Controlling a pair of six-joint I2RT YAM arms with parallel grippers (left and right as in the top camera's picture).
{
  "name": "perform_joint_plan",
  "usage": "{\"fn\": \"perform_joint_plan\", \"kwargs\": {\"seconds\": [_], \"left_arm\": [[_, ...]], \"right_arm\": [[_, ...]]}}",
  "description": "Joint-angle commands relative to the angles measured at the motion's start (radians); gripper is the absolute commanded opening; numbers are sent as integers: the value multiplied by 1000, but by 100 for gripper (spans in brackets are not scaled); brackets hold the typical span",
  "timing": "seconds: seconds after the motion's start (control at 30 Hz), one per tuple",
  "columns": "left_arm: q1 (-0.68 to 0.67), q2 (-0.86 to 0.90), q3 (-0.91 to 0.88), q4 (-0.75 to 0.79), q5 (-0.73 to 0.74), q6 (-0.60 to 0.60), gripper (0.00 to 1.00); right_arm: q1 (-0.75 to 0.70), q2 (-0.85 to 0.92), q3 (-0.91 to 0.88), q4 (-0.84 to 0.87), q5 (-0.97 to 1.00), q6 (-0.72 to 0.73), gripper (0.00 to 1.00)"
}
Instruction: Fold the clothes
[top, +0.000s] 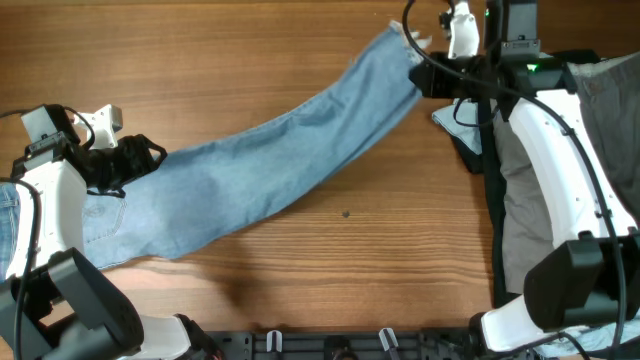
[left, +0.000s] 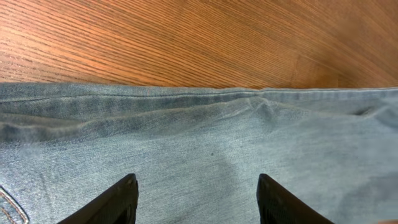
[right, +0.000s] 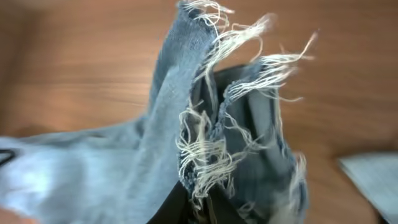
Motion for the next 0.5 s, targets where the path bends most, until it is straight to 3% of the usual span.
{"fn": "perform_joint_plan", "kwargs": {"seconds": [0.0, 0.07, 0.23, 0.33, 0.4, 0.47], "left_arm": [[6, -15, 17, 2, -5, -7, 61], [6, -15, 17, 2, -5, -7, 61], [6, -15, 17, -2, -5, -7, 61], [6, -15, 17, -5, -5, -7, 61], [6, -15, 17, -20, -5, -7, 63], [6, -15, 17, -35, -5, -7, 63]], "right_arm": [[-8, 75, -39, -15, 156, 10, 13], [-7, 111, -48, -8, 129, -6, 4], [-6, 156, -48, 43, 8, -6, 4], [-8, 156, -48, 61, 63, 18, 6], [-8, 169, -48, 15, 193, 102, 47], [-11, 219, -50, -51, 307, 180, 59]]}}
